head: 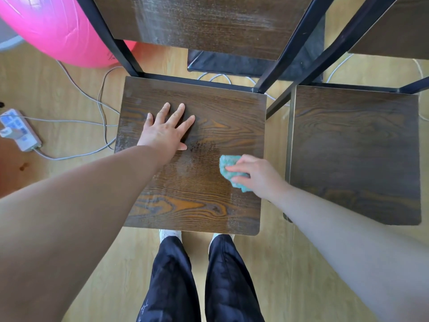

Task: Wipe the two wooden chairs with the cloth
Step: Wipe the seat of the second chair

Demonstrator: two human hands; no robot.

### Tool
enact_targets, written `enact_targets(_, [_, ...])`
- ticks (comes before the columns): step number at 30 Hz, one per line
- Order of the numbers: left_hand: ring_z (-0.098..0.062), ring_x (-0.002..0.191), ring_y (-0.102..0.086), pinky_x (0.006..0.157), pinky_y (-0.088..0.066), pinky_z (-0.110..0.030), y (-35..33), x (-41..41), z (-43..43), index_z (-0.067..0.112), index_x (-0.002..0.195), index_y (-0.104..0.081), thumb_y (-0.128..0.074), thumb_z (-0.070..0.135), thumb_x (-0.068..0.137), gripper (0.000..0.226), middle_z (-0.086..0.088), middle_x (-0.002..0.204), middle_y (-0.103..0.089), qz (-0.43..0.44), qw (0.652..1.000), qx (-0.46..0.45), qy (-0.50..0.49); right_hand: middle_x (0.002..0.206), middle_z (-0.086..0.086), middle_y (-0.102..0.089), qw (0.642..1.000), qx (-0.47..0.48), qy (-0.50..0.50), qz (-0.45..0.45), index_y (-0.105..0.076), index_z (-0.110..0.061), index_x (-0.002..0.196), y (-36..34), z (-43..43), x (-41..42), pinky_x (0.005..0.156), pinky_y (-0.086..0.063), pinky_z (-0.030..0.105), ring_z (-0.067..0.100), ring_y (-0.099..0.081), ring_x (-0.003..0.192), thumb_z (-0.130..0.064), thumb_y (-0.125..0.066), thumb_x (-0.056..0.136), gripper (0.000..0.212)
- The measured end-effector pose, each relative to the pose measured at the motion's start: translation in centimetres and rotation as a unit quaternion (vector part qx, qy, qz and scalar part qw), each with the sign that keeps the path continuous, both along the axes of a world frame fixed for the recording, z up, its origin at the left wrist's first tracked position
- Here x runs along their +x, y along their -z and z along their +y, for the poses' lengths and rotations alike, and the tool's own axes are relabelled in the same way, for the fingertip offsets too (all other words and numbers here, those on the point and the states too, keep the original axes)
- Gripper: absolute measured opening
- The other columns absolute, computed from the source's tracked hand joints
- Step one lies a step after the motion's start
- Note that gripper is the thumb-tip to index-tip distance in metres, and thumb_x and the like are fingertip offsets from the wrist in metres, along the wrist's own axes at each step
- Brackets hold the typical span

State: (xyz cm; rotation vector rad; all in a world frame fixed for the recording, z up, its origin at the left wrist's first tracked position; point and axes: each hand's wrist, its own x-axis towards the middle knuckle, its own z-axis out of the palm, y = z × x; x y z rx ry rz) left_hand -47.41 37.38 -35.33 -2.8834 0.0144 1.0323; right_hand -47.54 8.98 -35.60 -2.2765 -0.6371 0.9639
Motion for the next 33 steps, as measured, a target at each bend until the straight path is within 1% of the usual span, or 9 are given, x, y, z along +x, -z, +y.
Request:
enact_targets(5, [-0.031, 0.152, 0.018, 0.122, -0.009, -0.058, -0.1, 0.0, 0.0, 0.038, 0.155, 0.016, -0.045, 0.05, 0.1, 0.083, 0.003, 0.164, 0.026, 0.002, 1.0, 0.0, 0.001, 0.095, -0.002, -0.065, 0.998, 0.041, -0.051, -0.01, -0.078, -0.017, 0.104, 0.7, -1.5, -6.0, 0.078, -0.036, 0.022, 0.012, -0.054, 0.085, -0.008, -0.074, 0.083, 0.023])
enact_targets(9, [-0.032, 0.151, 0.018, 0.122, -0.009, -0.058, -0.2, 0.0, 0.0, 0.038, 0.155, 0.017, -0.045, 0.049, 0.1, 0.083, 0.003, 0.164, 0.026, 0.004, 1.0, -0.002, 0.002, 0.094, -0.001, -0.065, 0.995, 0.034, -0.087, 0.035, -0.077, -0.018, 0.106, 0.8, -2.5, -10.3, 0.076, -0.035, 0.023, 0.009, -0.049, 0.086, -0.011, -0.07, 0.088, 0.021])
enact_targets(14, [-0.031, 0.152, 0.018, 0.122, -0.01, -0.058, -0.3, 0.0, 0.0, 0.038, 0.155, 0.016, -0.045, 0.048, 0.101, 0.082, 0.003, 0.164, 0.025, 0.003, 1.0, -0.007, -0.003, 0.098, -0.003, -0.058, 0.987, 0.016, -0.134, 0.084, -0.076, -0.016, 0.111, -0.8, -2.5, -11.7, 0.082, -0.035, 0.024, 0.012, -0.047, 0.094, -0.012, -0.064, 0.093, 0.022])
enact_targets(16, [-0.031, 0.152, 0.018, 0.122, -0.01, -0.058, -0.2, 0.0, 0.0, 0.038, 0.155, 0.015, -0.046, 0.047, 0.101, 0.083, 0.003, 0.164, 0.025, 0.001, 1.0, -0.01, -0.002, 0.095, -0.008, -0.053, 0.99, 0.028, -0.118, 0.074, -0.077, -0.017, 0.109, -2.4, -2.1, -9.3, 0.08, -0.039, 0.026, 0.009, -0.046, 0.089, -0.015, -0.064, 0.094, 0.02])
enact_targets(18, [-0.031, 0.152, 0.018, 0.122, -0.01, -0.058, -0.2, 0.0, 0.0, 0.038, 0.156, 0.015, -0.046, 0.048, 0.101, 0.082, 0.003, 0.164, 0.024, 0.001, 1.0, -0.01, -0.004, 0.093, -0.007, -0.054, 0.995, 0.057, -0.074, 0.033, -0.078, -0.017, 0.104, -3.7, -1.8, -4.9, 0.077, -0.039, 0.021, 0.008, -0.049, 0.084, -0.015, -0.067, 0.092, 0.016])
enact_targets(21, [-0.031, 0.152, 0.017, 0.122, -0.011, -0.057, 0.1, -0.2, -0.1, 0.038, 0.155, 0.017, -0.043, 0.05, 0.101, 0.081, 0.003, 0.164, 0.025, -0.002, 1.0, 0.006, 0.002, 0.094, -0.001, -0.058, 0.994, 0.07, 0.009, -0.088, -0.079, -0.014, 0.101, -4.1, -1.6, 3.9, 0.076, -0.035, 0.005, 0.009, -0.052, 0.082, -0.011, -0.071, 0.088, 0.016])
enact_targets(23, [-0.031, 0.152, 0.018, 0.122, -0.01, -0.056, 0.3, -0.1, 0.0, 0.038, 0.154, 0.018, -0.041, 0.051, 0.101, 0.081, 0.004, 0.164, 0.025, -0.003, 1.0, 0.011, 0.004, 0.096, 0.005, -0.061, 0.983, 0.055, 0.046, -0.171, -0.079, -0.013, 0.101, -3.8, -1.3, 9.3, 0.078, -0.033, 0.003, 0.012, -0.053, 0.085, -0.009, -0.07, 0.087, 0.017])
enact_targets(29, [-0.031, 0.151, 0.019, 0.122, -0.01, -0.057, 0.7, -0.2, 0.2, 0.037, 0.153, 0.021, -0.038, 0.051, 0.101, 0.08, 0.003, 0.163, 0.027, -0.009, 1.0, 0.016, 0.016, 0.114, 0.009, -0.063, 0.966, -0.022, 0.088, -0.243, -0.076, -0.01, 0.107, -1.5, -0.8, 15.2, 0.086, -0.037, 0.012, 0.022, -0.057, 0.105, -0.009, -0.064, 0.094, 0.019])
enact_targets(33, [-0.032, 0.151, 0.019, 0.122, -0.01, -0.057, 0.8, -0.3, 0.2, 0.037, 0.153, 0.023, -0.037, 0.051, 0.102, 0.08, 0.002, 0.163, 0.028, -0.011, 0.999, 0.02, 0.022, 0.117, 0.009, -0.065, 0.965, -0.006, 0.109, -0.24, -0.075, -0.007, 0.11, -0.2, -0.3, 14.4, 0.097, -0.047, 0.028, 0.025, -0.058, 0.109, -0.002, -0.062, 0.093, 0.022])
